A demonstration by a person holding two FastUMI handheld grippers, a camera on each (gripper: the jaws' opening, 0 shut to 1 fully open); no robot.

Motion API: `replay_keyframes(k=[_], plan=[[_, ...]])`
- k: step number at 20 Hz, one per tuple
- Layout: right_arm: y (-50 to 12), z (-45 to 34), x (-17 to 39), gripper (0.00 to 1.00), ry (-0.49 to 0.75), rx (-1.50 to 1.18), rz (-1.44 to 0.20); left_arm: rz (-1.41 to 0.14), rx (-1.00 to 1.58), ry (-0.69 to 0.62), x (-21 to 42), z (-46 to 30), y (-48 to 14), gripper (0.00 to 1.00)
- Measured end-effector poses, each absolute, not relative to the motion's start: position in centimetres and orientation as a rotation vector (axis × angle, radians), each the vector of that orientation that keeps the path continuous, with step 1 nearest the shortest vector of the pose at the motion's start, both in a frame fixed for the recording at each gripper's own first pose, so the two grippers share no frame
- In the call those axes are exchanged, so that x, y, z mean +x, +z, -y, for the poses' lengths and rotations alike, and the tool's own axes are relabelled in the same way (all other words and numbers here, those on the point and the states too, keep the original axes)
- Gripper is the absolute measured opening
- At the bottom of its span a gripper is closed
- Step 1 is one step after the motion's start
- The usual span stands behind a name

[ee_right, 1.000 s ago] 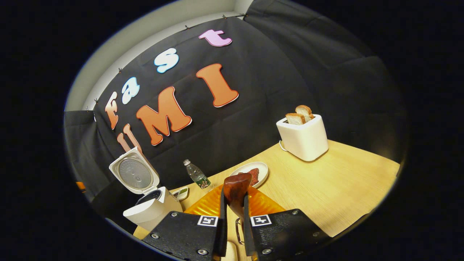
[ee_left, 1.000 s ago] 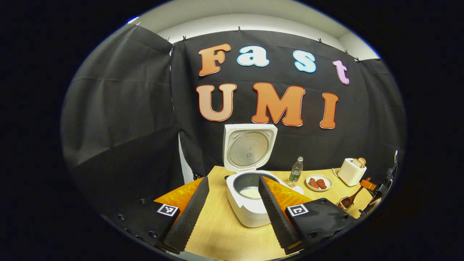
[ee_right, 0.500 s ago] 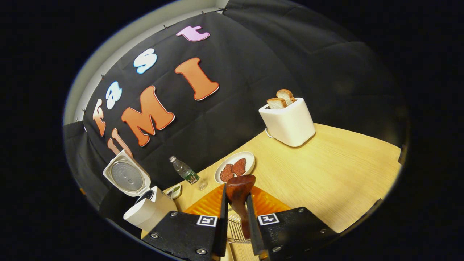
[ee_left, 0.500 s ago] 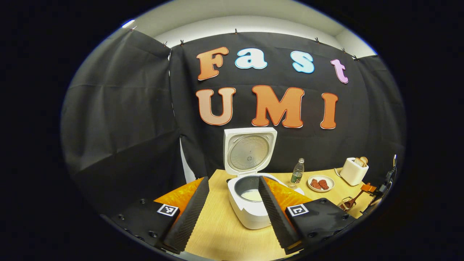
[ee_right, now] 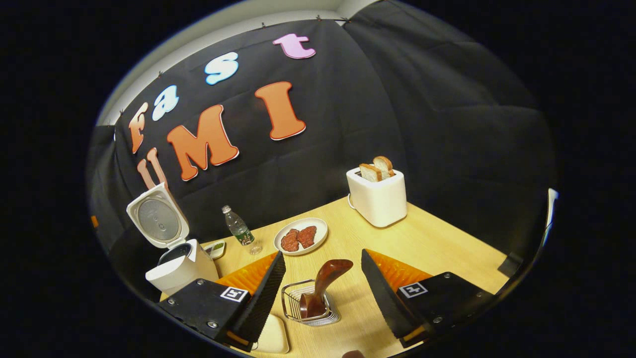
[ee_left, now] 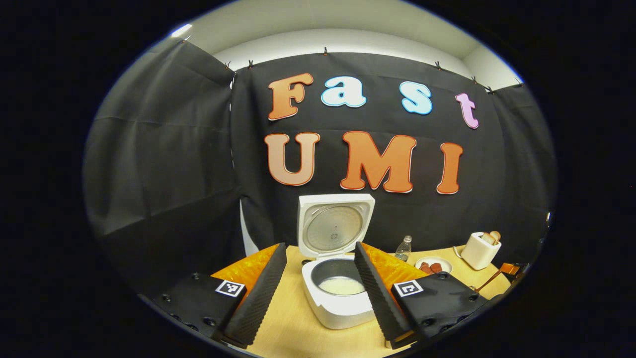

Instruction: Close the left gripper, press the button to open the rice cooker; take a wooden spoon from the chopstick holder with the right hand, scoop a spoonful of rice and pour it into the rice cooker, then put the wooden spoon back into the chopstick holder.

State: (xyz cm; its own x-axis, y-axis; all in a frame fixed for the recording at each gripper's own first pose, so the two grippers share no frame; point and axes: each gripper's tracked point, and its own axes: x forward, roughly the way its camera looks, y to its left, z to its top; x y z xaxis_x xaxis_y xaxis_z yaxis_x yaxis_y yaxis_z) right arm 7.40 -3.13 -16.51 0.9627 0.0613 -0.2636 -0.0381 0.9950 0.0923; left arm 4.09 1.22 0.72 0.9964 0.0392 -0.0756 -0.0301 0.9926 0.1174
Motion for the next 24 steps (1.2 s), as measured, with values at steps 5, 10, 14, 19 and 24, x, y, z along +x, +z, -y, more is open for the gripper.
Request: replay_keyframes(k=[5,10,14,19,24], plan=[[-12.6,2.2,6.2,0.95,0.052,0.008,-0.202,-0.045,0.117,-0.015,11.6,2.0,6.6,0.94],[-8.8,2.0,5.5,0.95,0.023,0.033,-0.121,-0.026,0.164,-0.031,18.7,5.0,11.6,0.92],[-6.2,2.4,4.6,0.95,0.009,0.036,-0.087,-0.024,0.150,-0.034,24.6,5.8,13.8,0.92],[-4.0,3.6,3.7,0.94,-0.033,0.021,-0.053,-0.082,0.146,-0.016,32.7,5.0,12.6,0.92],[-3.5,4.3,3.3,0.95,-0.071,-0.019,-0.056,-0.175,0.166,0.014,38.8,3.3,8.6,0.93]])
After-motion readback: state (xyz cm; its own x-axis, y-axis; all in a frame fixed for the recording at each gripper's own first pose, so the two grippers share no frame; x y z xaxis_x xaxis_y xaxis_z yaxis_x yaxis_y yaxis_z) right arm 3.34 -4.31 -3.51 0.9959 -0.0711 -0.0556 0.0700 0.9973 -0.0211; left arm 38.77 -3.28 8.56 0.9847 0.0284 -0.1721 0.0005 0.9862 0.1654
